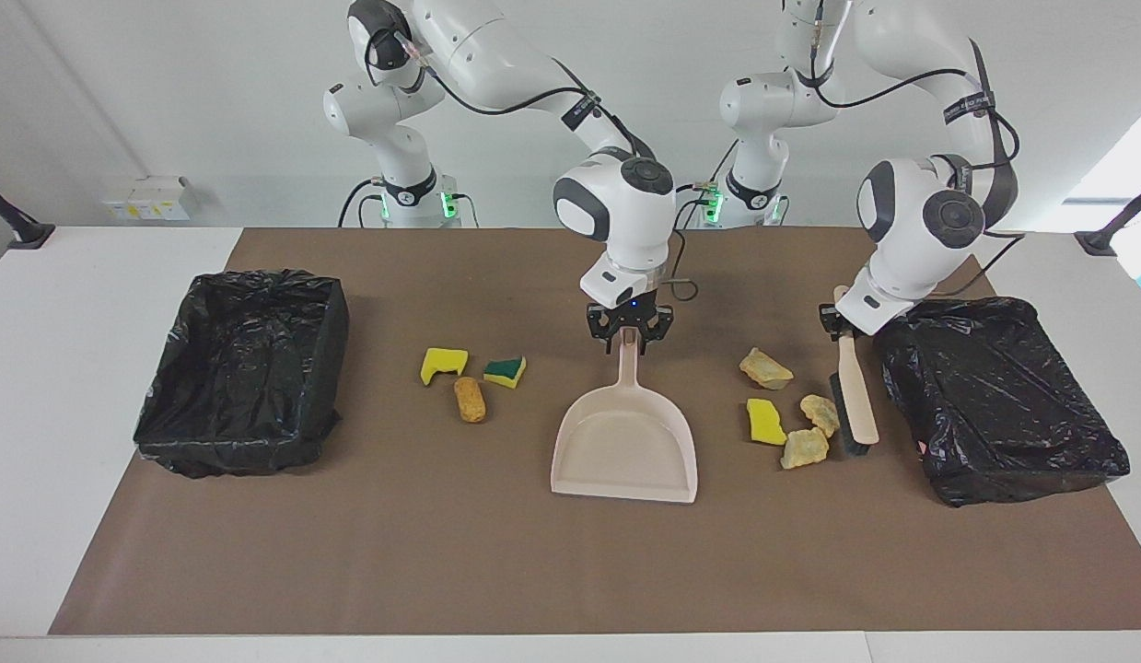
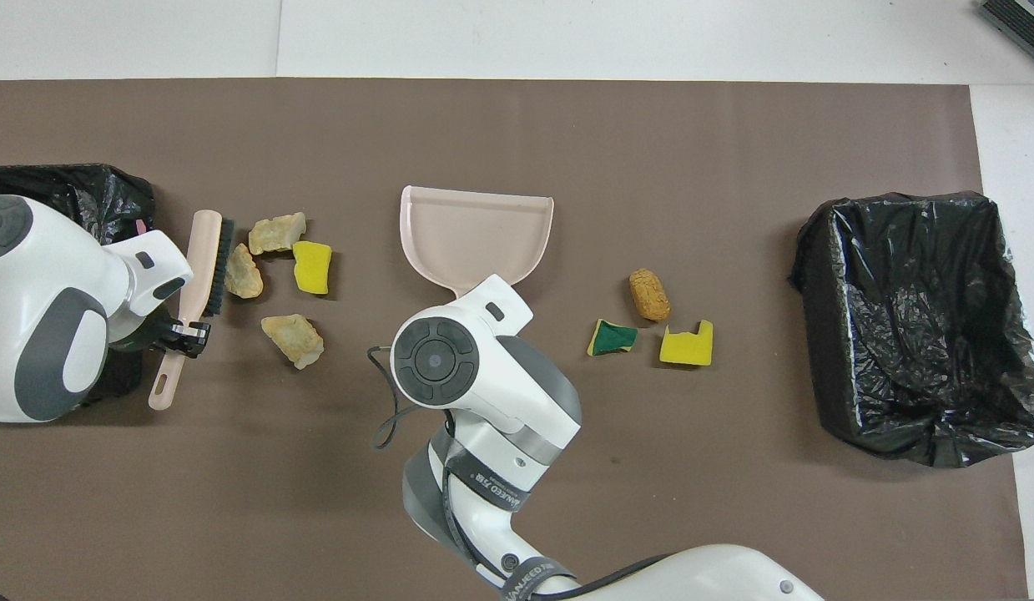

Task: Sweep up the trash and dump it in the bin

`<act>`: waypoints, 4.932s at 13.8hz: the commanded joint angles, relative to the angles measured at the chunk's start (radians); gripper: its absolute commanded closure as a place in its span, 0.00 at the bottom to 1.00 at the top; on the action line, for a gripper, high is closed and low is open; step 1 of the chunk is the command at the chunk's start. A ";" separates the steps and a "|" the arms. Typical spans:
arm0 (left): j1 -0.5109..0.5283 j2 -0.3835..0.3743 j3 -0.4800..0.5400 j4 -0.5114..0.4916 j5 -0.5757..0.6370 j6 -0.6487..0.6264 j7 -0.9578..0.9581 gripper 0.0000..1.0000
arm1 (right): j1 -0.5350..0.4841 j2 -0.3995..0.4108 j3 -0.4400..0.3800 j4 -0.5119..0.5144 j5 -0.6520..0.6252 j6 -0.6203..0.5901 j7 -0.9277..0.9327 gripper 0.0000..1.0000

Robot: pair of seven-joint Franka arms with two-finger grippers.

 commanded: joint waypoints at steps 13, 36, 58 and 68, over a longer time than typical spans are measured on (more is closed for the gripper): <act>-0.183 -0.035 -0.002 -0.004 -0.088 -0.040 -0.297 1.00 | -0.116 -0.173 0.007 -0.009 0.077 -0.184 -0.334 1.00; -0.323 -0.107 -0.004 -0.216 -0.253 0.159 -0.329 1.00 | -0.262 -0.129 0.007 -0.093 0.096 -0.128 -1.974 1.00; -0.131 0.218 0.008 0.376 -0.006 -0.087 0.002 1.00 | -0.247 -0.133 0.007 -0.119 0.128 -0.129 -1.924 1.00; -0.207 0.146 -0.004 0.083 -0.023 0.042 0.002 1.00 | -0.245 -0.135 0.007 -0.124 0.128 -0.128 -1.914 1.00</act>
